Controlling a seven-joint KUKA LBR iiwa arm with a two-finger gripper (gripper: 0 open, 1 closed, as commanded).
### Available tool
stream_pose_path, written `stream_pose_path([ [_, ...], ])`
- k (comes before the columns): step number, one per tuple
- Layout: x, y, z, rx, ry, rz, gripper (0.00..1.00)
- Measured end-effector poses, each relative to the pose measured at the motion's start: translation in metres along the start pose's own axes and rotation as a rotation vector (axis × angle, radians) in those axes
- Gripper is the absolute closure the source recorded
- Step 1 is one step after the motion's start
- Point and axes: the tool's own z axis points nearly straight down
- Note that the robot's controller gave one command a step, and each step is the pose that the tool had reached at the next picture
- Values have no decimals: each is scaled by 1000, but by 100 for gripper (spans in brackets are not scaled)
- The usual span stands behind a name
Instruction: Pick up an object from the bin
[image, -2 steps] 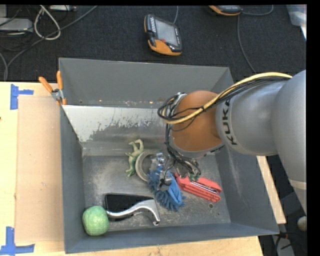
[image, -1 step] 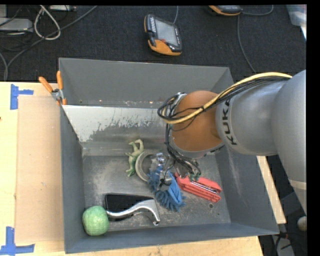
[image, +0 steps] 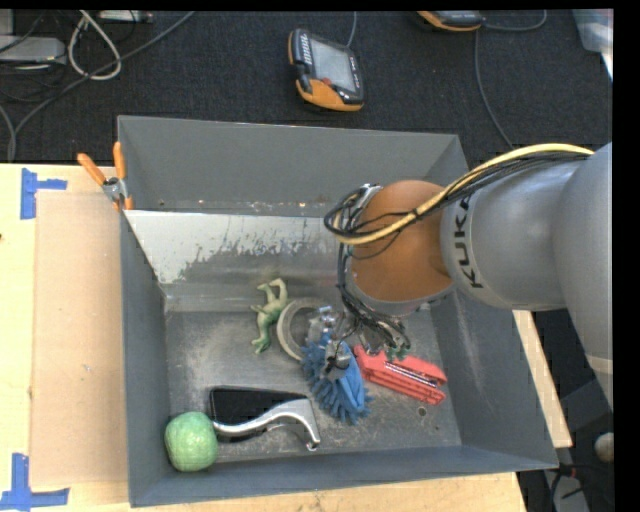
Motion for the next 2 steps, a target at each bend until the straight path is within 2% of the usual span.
stream_pose_path([
  [1,4,-21,22,-4,-8,50,100],
  [2,2,-24,-1,-4,-3,31,100],
])
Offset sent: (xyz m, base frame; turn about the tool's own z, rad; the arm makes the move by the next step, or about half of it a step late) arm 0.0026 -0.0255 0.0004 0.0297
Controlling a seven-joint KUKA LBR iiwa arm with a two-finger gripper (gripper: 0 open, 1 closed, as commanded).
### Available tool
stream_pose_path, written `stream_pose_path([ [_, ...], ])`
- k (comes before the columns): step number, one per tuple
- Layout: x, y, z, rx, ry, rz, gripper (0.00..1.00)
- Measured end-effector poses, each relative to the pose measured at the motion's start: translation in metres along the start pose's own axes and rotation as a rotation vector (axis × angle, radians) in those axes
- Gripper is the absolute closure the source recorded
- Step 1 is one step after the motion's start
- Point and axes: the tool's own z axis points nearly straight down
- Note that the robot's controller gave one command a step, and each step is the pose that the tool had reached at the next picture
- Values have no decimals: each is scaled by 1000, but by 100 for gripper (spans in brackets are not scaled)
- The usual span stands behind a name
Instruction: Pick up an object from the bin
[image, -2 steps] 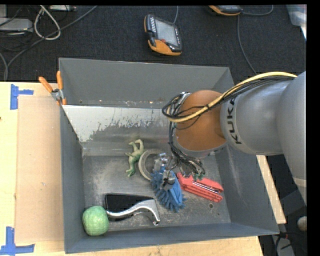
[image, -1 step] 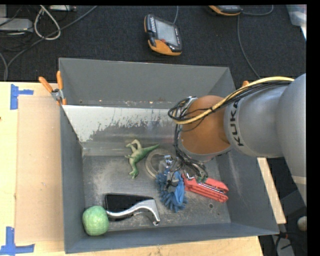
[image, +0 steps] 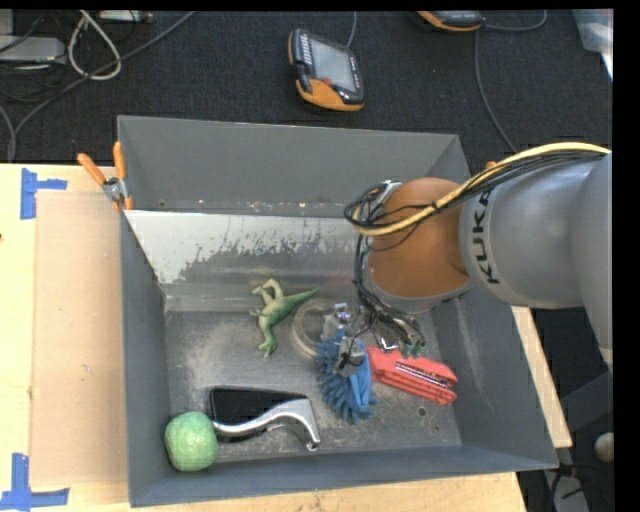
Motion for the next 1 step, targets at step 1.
stream_pose_path([
  [1,7,8,-101,-1,3,-6,100],
])
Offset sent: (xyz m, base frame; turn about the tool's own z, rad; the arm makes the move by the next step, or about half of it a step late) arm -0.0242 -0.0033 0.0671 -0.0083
